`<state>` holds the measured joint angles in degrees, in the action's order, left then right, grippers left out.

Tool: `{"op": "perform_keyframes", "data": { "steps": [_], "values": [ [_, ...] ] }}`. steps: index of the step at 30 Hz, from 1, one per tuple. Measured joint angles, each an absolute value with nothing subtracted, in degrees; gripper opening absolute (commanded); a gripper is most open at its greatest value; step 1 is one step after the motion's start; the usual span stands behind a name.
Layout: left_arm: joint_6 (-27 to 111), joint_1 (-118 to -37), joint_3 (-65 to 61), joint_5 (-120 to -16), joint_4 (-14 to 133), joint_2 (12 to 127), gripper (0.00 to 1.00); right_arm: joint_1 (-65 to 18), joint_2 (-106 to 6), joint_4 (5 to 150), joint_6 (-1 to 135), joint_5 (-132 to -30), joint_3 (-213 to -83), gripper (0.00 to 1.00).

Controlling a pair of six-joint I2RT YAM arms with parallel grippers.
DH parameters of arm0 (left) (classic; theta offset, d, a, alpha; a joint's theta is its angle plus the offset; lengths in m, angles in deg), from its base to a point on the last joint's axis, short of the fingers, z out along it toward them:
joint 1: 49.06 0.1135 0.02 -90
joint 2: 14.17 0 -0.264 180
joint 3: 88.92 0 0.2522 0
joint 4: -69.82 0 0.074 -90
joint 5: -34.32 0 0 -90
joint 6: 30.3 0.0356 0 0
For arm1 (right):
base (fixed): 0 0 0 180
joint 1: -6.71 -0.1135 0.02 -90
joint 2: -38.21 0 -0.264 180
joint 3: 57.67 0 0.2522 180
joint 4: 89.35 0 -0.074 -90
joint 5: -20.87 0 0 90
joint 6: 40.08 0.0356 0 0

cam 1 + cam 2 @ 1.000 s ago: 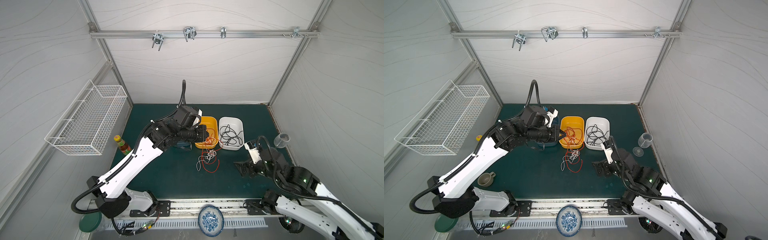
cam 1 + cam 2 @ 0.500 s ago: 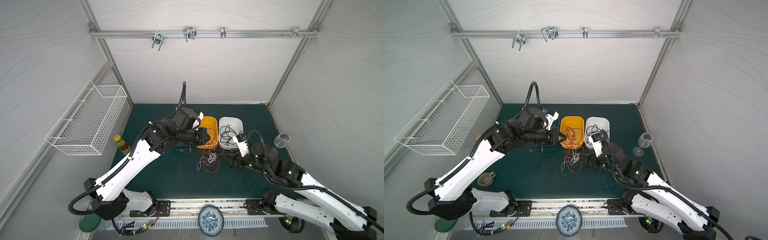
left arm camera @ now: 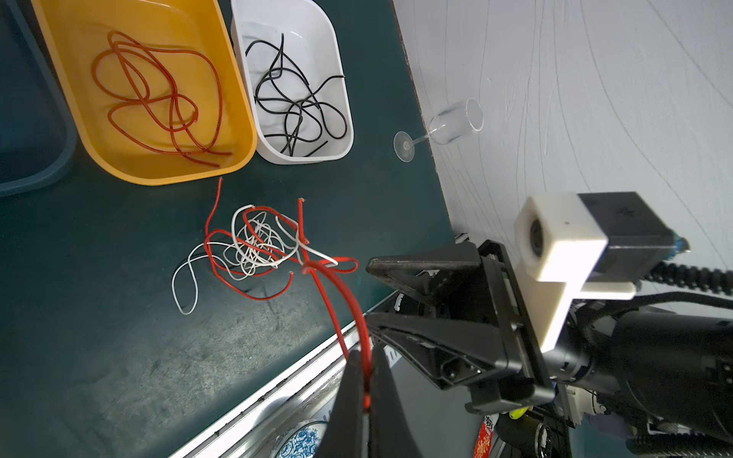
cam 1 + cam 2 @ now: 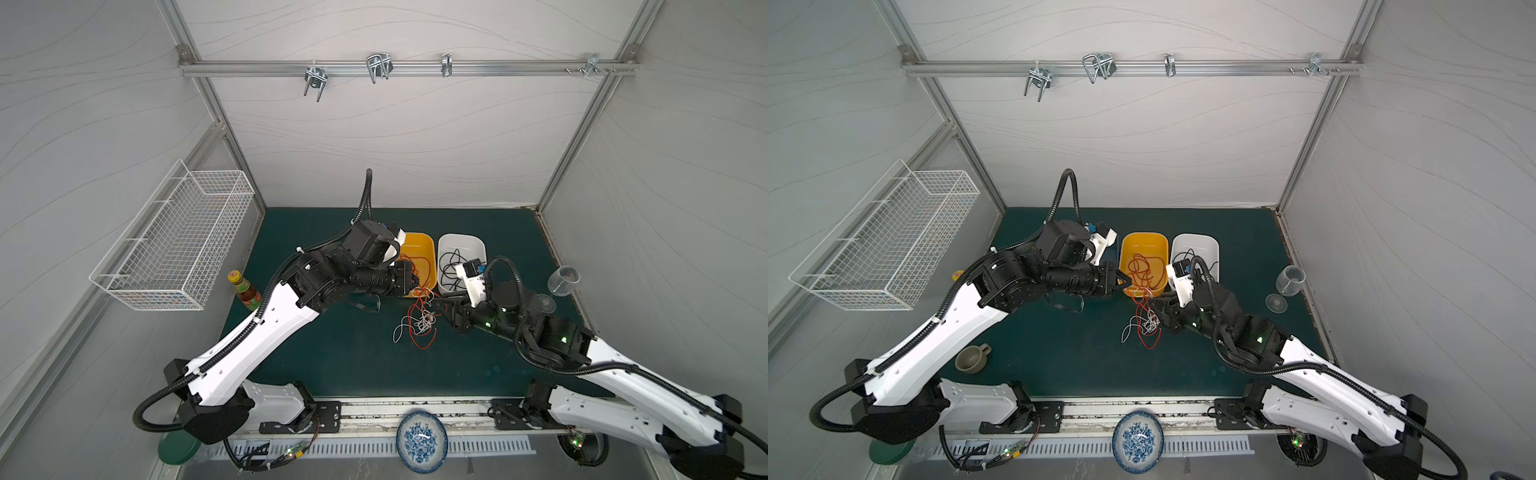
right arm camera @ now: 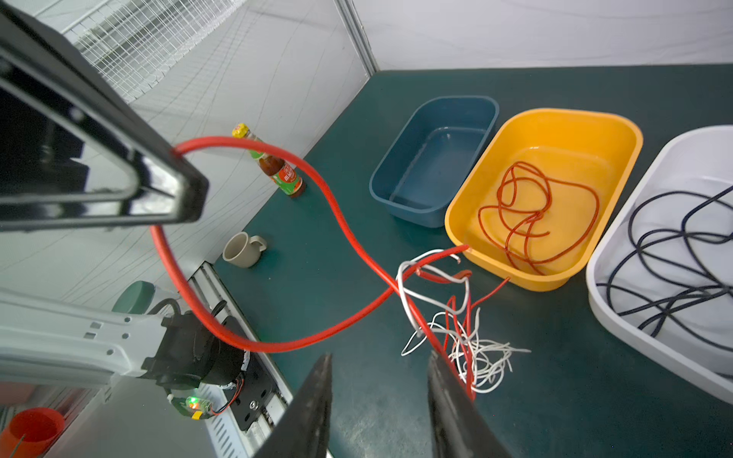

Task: Untangle and sort cables by color
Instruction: Untie the cable.

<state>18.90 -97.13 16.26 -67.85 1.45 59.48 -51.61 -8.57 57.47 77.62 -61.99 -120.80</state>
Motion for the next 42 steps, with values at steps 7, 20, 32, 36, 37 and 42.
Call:
{"op": "perform_keyframes", "data": {
  "steps": [7, 20, 32, 36, 37, 42],
  "values": [
    [17.99, -97.13, 15.48, -67.43, 1.54, 58.97, 0.0, -53.19, -7.85, 58.45, 83.21, -63.61, -120.43, 0.31],
    [16.63, -97.18, 15.15, -67.32, 1.54, 58.91, 0.0, -60.53, -13.09, 62.56, 87.02, -57.73, -116.25, 0.28],
    [15.93, -97.42, 15.15, -67.74, 1.59, 58.3, 0.0, -58.08, -13.79, 63.61, 86.97, -50.04, -115.29, 0.34],
    [15.78, -97.86, 15.15, -68.15, 1.65, 58.19, 0.0, -55.9, -13.92, 64.55, 86.97, -49.69, -114.79, 0.32],
    [15.67, -97.94, 15.15, -68.24, 1.74, 58.17, 0.0, -55.41, -13.95, 65.01, 87.0, -49.73, -114.61, 0.32],
    [15.08, -98.56, 15.13, -68.61, 2.79, 58.08, 0.0, -53.99, -14.65, 67.5, 86.71, -49.95, -114.04, 0.31]
  ]
}}
